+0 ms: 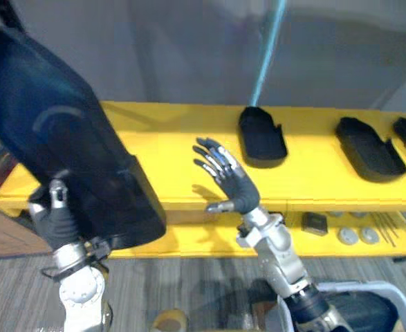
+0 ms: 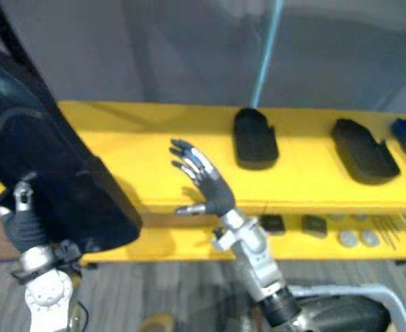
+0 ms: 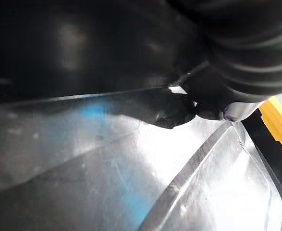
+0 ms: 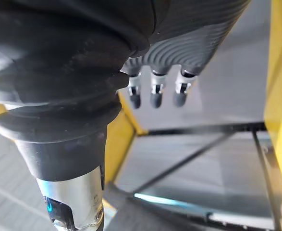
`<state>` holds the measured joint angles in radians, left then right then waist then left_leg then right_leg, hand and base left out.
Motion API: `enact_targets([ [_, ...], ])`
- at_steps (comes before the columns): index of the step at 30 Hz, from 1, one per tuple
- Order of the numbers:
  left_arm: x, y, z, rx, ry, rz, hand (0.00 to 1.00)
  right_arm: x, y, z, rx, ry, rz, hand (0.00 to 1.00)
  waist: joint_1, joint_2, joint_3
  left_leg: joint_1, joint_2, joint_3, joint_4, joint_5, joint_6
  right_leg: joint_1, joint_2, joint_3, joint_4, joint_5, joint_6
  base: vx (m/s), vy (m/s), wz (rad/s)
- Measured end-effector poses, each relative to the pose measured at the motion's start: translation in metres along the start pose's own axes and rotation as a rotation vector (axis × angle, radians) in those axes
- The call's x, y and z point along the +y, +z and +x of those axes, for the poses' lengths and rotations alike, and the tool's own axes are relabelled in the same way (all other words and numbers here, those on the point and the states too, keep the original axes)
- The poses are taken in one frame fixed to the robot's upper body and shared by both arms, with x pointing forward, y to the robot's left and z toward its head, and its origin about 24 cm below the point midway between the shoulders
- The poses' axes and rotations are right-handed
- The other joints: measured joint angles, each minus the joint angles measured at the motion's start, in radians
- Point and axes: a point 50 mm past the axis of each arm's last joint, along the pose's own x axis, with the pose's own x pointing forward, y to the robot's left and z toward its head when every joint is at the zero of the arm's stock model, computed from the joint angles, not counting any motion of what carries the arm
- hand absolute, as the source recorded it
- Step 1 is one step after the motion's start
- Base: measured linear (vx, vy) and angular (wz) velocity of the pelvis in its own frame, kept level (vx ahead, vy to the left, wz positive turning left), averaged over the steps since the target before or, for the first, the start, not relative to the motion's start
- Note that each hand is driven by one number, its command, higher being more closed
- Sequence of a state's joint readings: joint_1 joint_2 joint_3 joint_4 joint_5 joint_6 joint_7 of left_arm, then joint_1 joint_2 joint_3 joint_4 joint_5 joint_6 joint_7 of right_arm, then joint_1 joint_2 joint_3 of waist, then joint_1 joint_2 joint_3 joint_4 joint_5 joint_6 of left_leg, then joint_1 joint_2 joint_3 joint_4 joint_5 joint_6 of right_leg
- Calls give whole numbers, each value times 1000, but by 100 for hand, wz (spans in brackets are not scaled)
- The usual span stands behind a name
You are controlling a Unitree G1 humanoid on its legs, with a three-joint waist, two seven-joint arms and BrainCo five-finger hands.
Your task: Walk over and take plastic housings, then place them on the shelf
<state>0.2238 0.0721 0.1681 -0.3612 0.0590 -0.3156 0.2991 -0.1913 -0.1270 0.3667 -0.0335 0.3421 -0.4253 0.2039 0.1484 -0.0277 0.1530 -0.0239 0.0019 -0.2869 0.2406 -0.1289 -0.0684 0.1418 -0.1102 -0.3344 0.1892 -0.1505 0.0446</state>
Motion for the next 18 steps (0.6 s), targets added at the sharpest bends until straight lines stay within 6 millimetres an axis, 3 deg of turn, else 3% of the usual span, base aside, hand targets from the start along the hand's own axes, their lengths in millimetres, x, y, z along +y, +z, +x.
enact_targets([
  [6, -2, -4, 3, 16, -169, 101, 100, -53, 21, -36, -20, -389, -179, 0, -9, 3, 3, 24, -9, 73, -53, 41, 14, 17, -23, 50, 0, -10, -15, -80, 82, 15],
  [7, -1, -4, 4, 23, -178, 112, 100, -57, 24, -40, -25, -422, -200, 0, -21, 4, 4, 29, -8, 96, -61, 37, 19, 16, -23, 64, -4, -12, -14, -197, 54, -37],
  [9, -2, -9, 7, 49, -208, 134, 100, -76, 39, -64, -38, -555, -274, 0, -80, 8, 5, 46, 26, 224, -99, 46, 18, -13, -23, 121, -13, -9, -4, -167, 38, -47],
  [12, -5, -19, 15, 112, -205, 148, 100, -90, 52, -96, -7, -666, -351, 0, -119, 22, 0, 58, 43, 302, -138, 66, 13, -54, -8, 204, -35, 14, 0, -71, 45, -72],
  [15, -1, -35, 29, 195, -182, 195, 100, -94, 59, -123, 41, -703, -363, 0, -169, 30, -1, 60, 57, 365, -146, 77, 8, -88, 3, 261, -48, 57, 5, 12, 49, -66],
  [18, 9, -56, 47, 301, -130, 296, 100, -92, 55, -141, 120, -706, -343, 0, -218, 32, 0, 76, 61, 414, -153, 86, 7, -108, 9, 311, -41, 77, 32, 60, 24, -55],
])
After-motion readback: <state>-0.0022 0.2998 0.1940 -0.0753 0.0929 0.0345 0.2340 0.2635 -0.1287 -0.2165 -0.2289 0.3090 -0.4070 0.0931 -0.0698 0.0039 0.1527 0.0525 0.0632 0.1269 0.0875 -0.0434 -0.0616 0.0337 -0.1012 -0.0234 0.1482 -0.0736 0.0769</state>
